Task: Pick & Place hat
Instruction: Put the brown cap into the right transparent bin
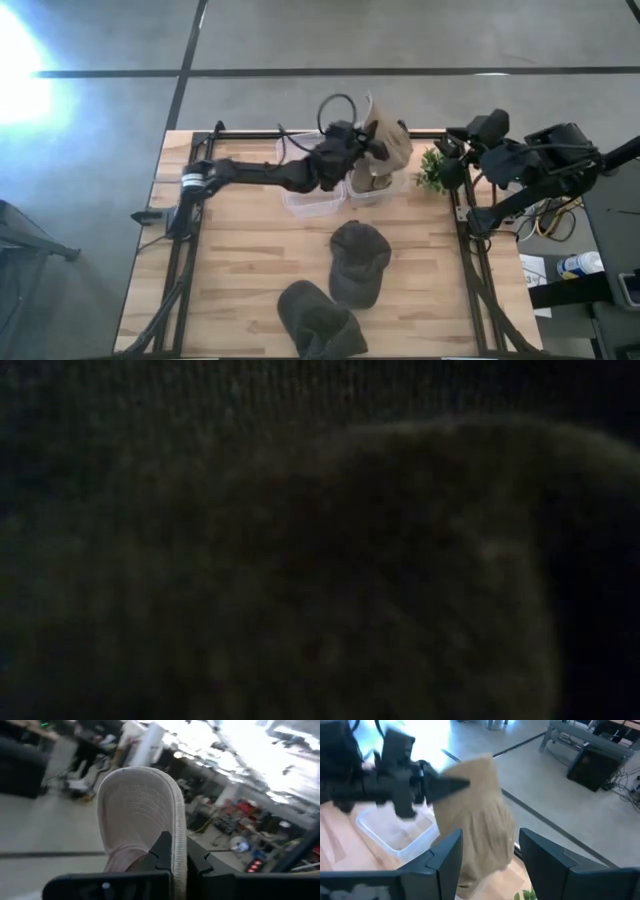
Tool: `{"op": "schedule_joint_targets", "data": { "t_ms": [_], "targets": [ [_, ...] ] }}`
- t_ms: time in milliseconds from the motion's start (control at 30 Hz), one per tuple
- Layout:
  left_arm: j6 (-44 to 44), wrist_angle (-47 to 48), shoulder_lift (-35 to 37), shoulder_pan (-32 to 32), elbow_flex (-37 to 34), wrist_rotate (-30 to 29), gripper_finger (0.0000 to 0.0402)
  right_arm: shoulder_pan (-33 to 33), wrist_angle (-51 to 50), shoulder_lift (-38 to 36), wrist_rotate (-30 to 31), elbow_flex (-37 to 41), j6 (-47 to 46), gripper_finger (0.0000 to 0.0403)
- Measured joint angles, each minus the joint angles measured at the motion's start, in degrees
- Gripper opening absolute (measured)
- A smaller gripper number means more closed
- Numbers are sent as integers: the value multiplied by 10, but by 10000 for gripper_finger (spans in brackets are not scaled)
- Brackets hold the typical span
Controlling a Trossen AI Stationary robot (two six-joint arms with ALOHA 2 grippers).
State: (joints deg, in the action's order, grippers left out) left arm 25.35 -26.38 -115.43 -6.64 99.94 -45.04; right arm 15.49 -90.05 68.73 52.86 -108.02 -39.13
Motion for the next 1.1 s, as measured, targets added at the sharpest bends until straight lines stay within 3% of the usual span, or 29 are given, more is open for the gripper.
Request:
{"op": "schedule_joint_targets", "data": {
  "t_ms": [167, 433, 700, 833, 1100],
  "targets": [
    [57, 97, -38, 6, 0, -55, 9, 0, 0, -1, 0, 18, -8, 192],
    [-26, 142, -25, 12, 8, -104, 9, 0, 0, -12, -2, 56, -14, 192],
    [85, 155, -79, 5, 6, -74, 9, 0, 1, -19, -2, 88, -45, 192],
    [77, 93, -128, 6, 24, -40, 9, 0, 0, -23, -4, 102, -59, 192],
    [61, 173, -206, 7, 101, -34, 12, 0, 1, -24, -18, 137, -75, 192]
  ]
}}
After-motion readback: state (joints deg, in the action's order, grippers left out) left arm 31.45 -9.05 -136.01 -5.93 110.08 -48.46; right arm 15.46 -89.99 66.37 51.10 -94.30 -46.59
